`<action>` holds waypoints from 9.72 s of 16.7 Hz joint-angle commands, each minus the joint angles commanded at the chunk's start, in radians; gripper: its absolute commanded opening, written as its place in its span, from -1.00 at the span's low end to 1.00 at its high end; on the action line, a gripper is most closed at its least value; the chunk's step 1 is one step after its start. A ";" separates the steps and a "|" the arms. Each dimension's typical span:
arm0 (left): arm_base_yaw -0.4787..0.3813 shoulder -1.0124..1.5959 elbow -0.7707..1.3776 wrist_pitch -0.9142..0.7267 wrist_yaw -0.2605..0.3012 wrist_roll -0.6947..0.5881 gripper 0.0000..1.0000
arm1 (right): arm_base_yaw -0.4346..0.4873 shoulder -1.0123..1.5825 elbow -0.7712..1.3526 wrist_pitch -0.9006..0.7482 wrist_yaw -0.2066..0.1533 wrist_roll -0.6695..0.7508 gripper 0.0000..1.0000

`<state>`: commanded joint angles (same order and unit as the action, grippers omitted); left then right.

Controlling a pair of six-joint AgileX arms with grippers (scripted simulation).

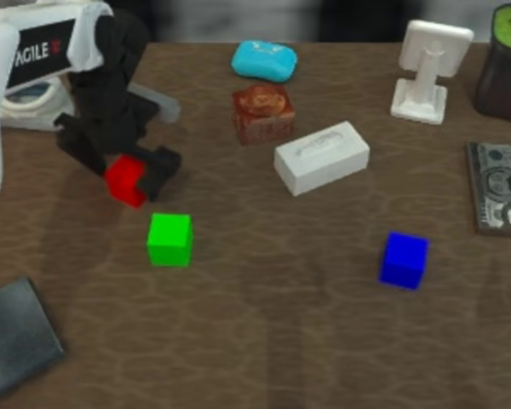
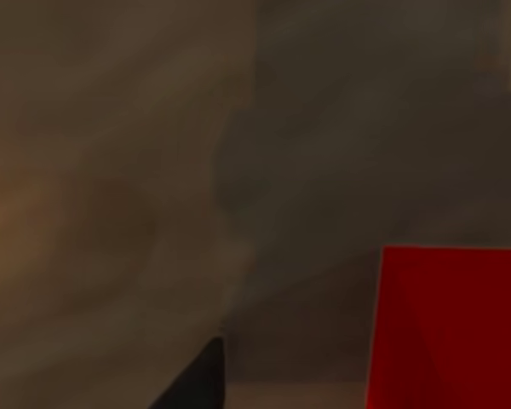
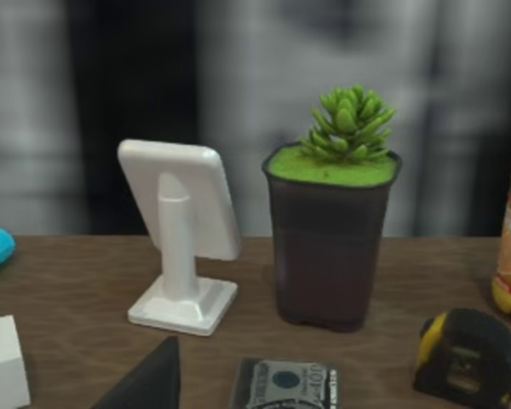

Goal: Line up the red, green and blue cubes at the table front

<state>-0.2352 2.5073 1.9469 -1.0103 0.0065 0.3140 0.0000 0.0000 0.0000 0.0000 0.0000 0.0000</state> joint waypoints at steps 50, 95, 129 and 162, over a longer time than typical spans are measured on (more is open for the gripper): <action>-0.493 -0.705 -0.692 0.006 -0.024 -1.039 -1.00 | 0.000 0.000 0.000 0.000 0.000 0.000 1.00; -0.481 -0.649 -0.762 0.130 -0.024 -1.038 1.00 | 0.000 0.000 0.000 0.000 0.000 0.000 1.00; -0.187 -0.274 -0.459 0.191 -0.003 -0.661 1.00 | 0.000 0.000 0.000 0.000 0.000 0.000 1.00; -0.179 -0.343 -0.388 0.066 -0.010 -0.654 -1.00 | 0.000 0.000 0.000 0.000 0.000 0.000 1.00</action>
<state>-0.4145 2.1642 1.5587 -0.9448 -0.0035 -0.3402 0.0000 0.0000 0.0000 0.0000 0.0000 0.0000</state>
